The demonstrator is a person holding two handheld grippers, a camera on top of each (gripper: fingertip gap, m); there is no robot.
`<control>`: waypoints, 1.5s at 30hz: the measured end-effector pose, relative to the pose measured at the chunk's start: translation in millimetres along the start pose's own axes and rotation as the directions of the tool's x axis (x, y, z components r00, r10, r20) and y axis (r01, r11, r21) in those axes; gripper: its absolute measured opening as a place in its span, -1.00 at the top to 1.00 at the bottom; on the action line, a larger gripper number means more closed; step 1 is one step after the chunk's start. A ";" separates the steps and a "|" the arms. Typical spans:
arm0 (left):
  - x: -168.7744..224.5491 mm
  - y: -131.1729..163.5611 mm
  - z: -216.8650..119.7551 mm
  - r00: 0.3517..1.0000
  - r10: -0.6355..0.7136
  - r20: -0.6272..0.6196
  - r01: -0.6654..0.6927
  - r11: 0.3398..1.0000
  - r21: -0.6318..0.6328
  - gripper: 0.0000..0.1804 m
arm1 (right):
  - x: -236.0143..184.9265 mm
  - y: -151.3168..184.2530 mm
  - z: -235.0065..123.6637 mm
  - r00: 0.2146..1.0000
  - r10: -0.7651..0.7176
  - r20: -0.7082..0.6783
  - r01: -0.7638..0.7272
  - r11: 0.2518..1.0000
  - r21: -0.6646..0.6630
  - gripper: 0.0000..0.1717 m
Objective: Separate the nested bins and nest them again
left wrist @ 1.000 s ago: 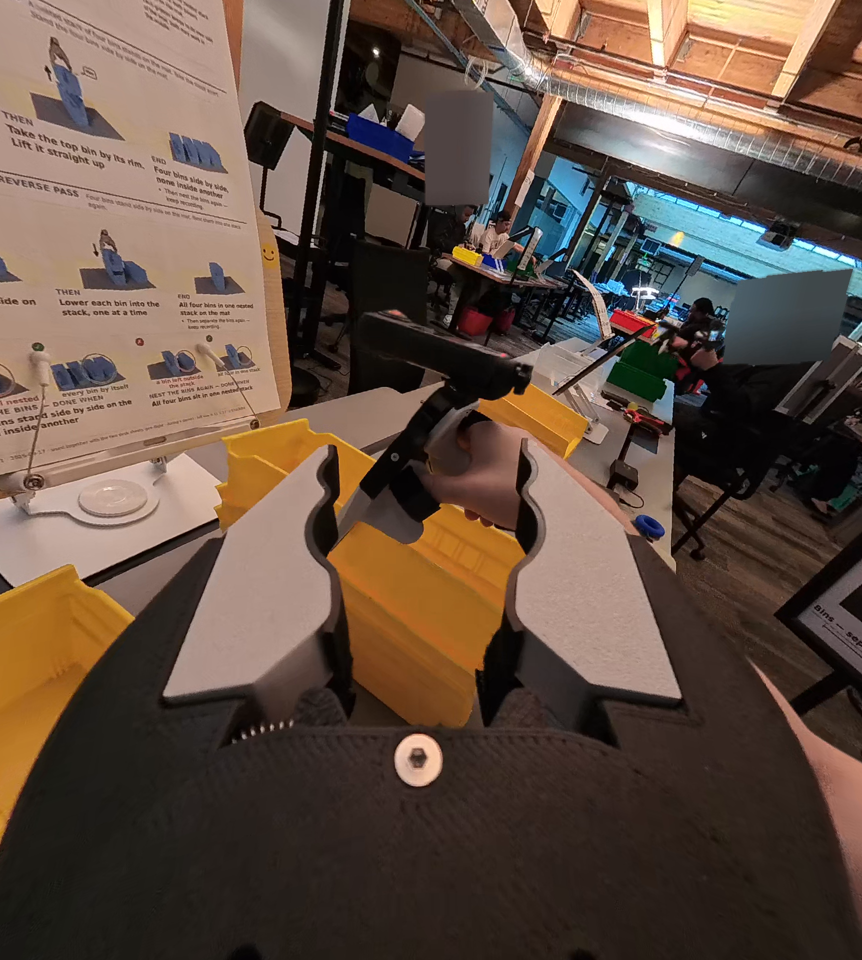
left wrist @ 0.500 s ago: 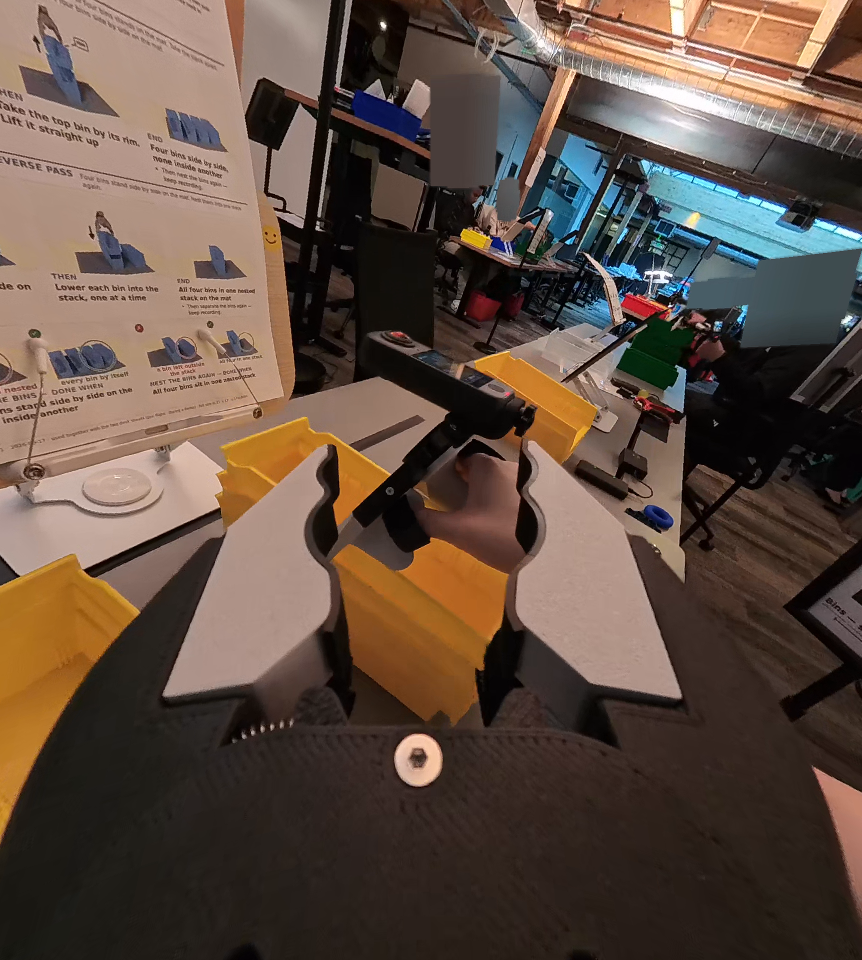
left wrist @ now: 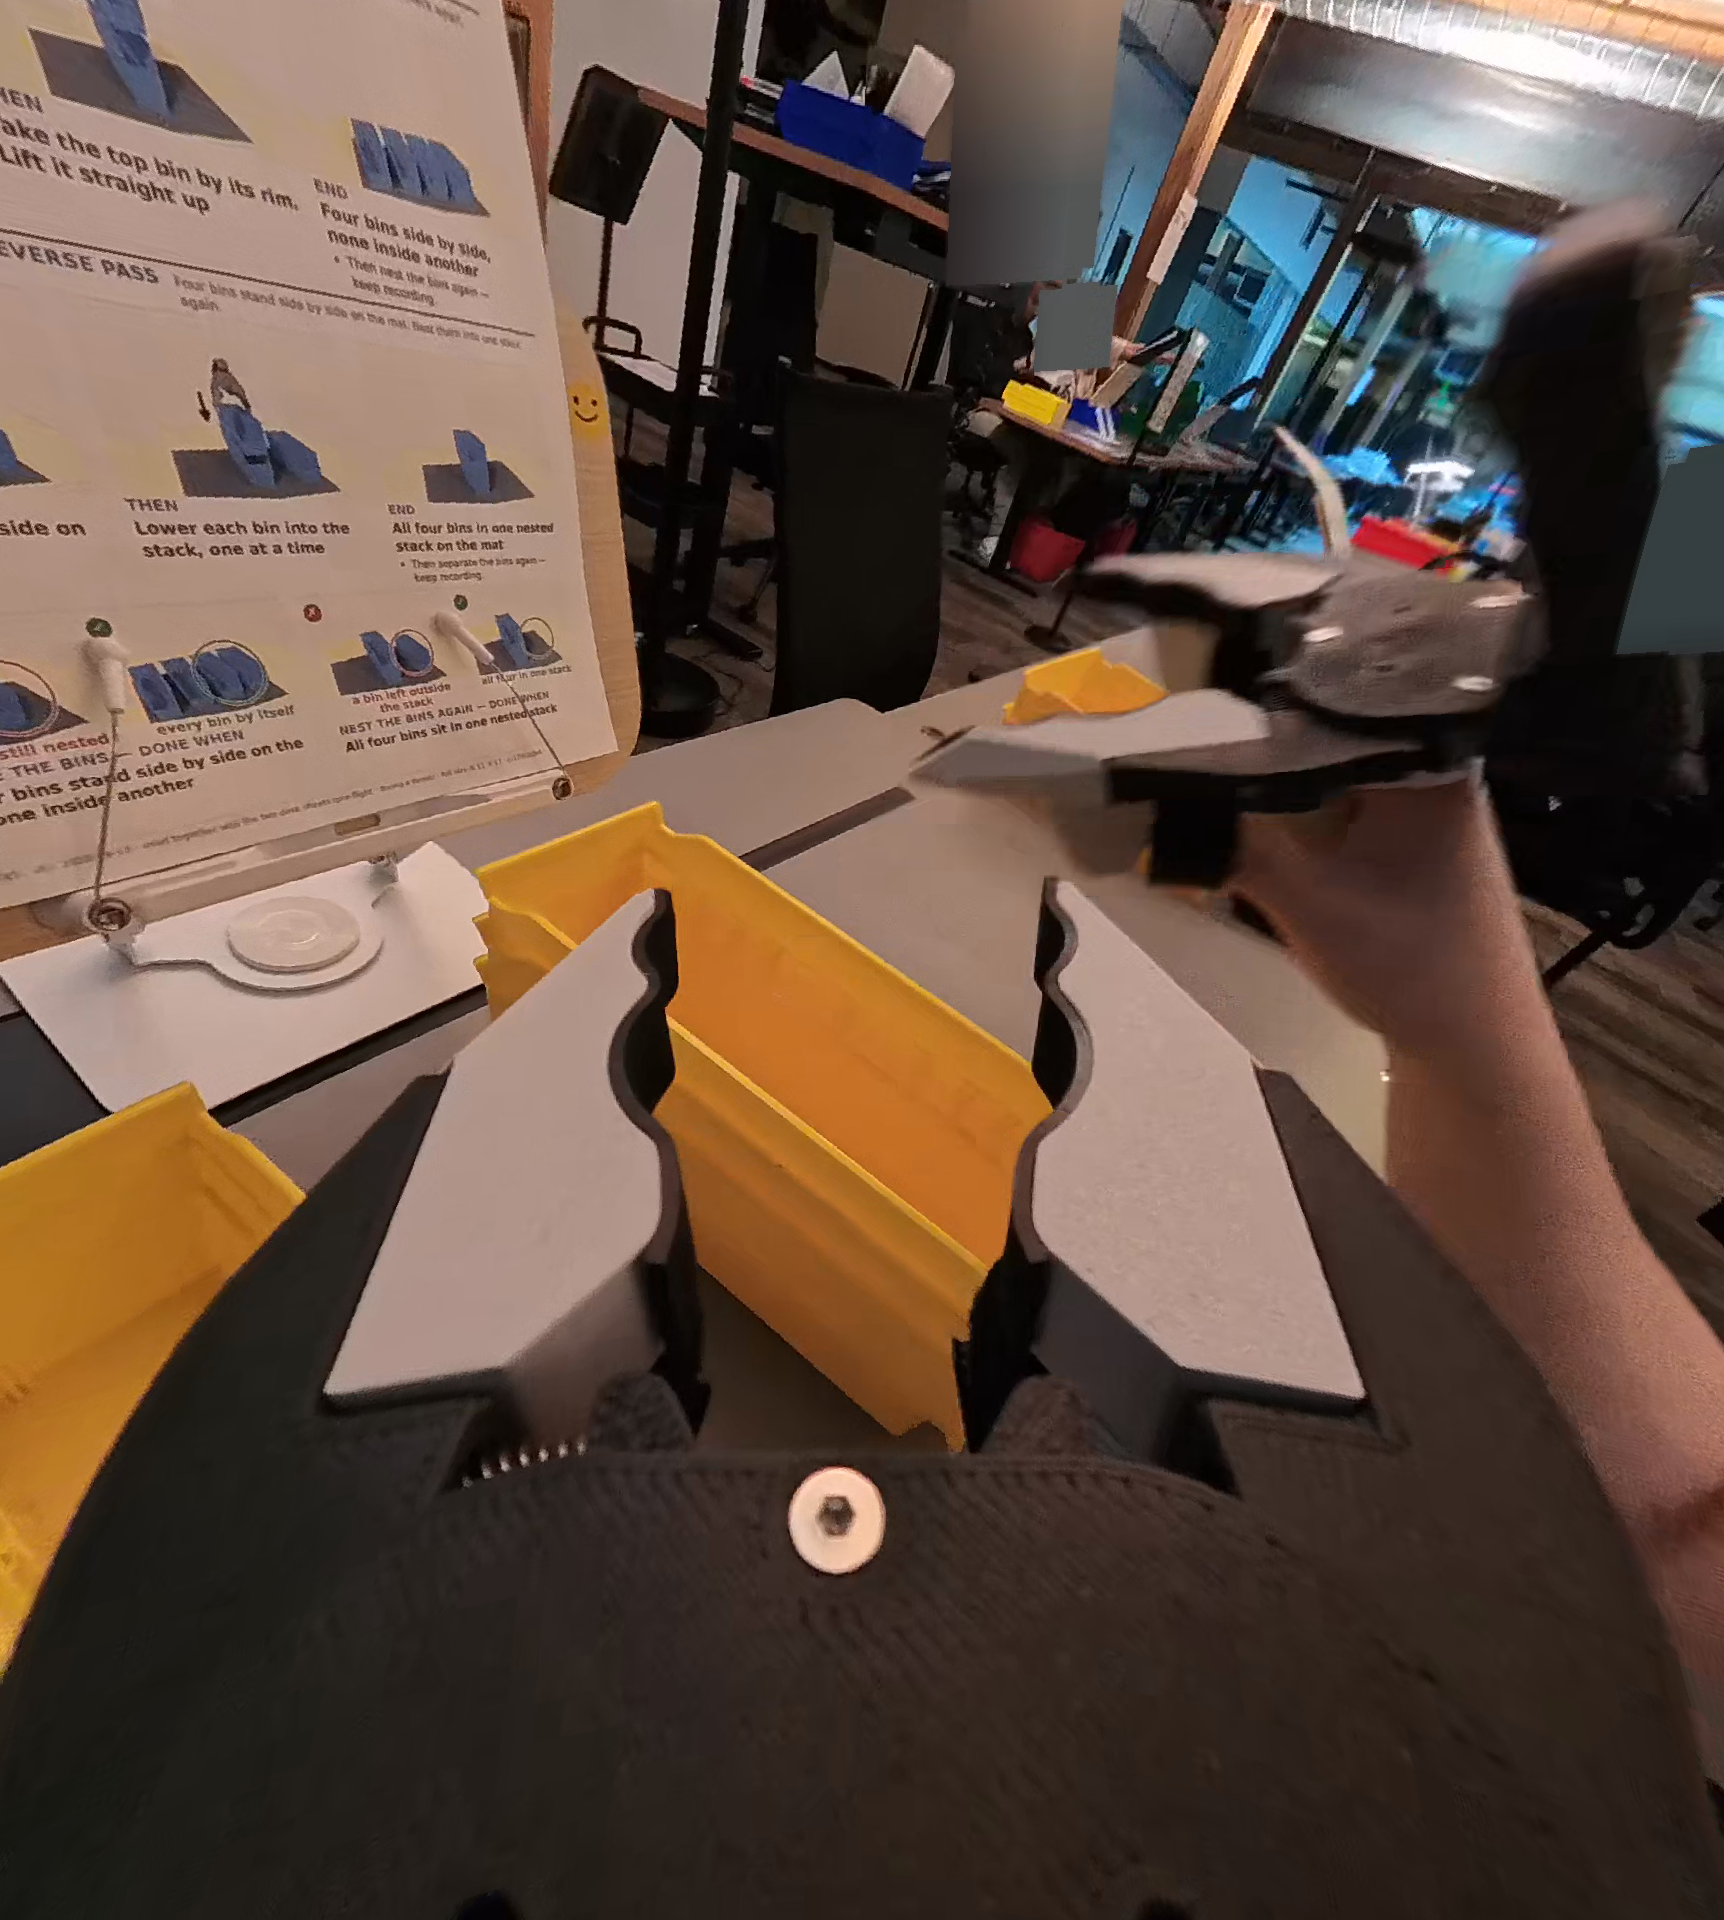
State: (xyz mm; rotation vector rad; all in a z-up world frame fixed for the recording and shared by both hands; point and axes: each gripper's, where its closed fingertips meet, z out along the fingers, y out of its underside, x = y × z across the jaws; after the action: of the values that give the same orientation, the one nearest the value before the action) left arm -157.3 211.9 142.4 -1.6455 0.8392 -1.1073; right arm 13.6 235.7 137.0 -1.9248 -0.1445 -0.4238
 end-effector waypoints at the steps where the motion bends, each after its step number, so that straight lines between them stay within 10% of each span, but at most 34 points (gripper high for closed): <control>1: 1.3 1.9 4.2 1.000 0.010 0.006 -0.010 1.000 -0.011 0.24 | 16.0 -7.4 -10.2 0.997 -0.046 -0.062 0.052 0.994 0.096 -0.42; 11: 38.3 9.0 43.1 0.987 0.136 0.082 -0.135 0.991 -0.021 0.03 | 118.0 32.6 -36.6 0.947 -0.059 -0.315 0.160 0.939 0.304 -0.45; 19: 17.4 -8.4 -11.8 0.838 0.266 0.476 -0.310 0.951 0.014 -0.18 | 201.6 45.7 -54.9 0.913 0.200 -0.357 -0.018 0.891 0.454 -0.39; 33: -108.1 110.9 -85.1 0.661 0.021 0.750 0.149 0.976 -0.159 -0.44 | 199.3 82.6 5.4 0.959 0.224 -0.175 -0.140 0.908 0.395 -0.39; 45: -141.1 166.5 -38.2 0.657 -0.004 0.754 0.537 0.704 -0.465 -0.65 | 186.3 95.9 27.4 0.970 0.242 0.018 -0.236 0.925 0.298 -0.39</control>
State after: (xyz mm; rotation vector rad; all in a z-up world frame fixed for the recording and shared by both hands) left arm -248.4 272.6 -50.2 -2.6506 0.4348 -0.2218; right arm 221.1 205.5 111.0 -1.6142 0.0392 -0.2406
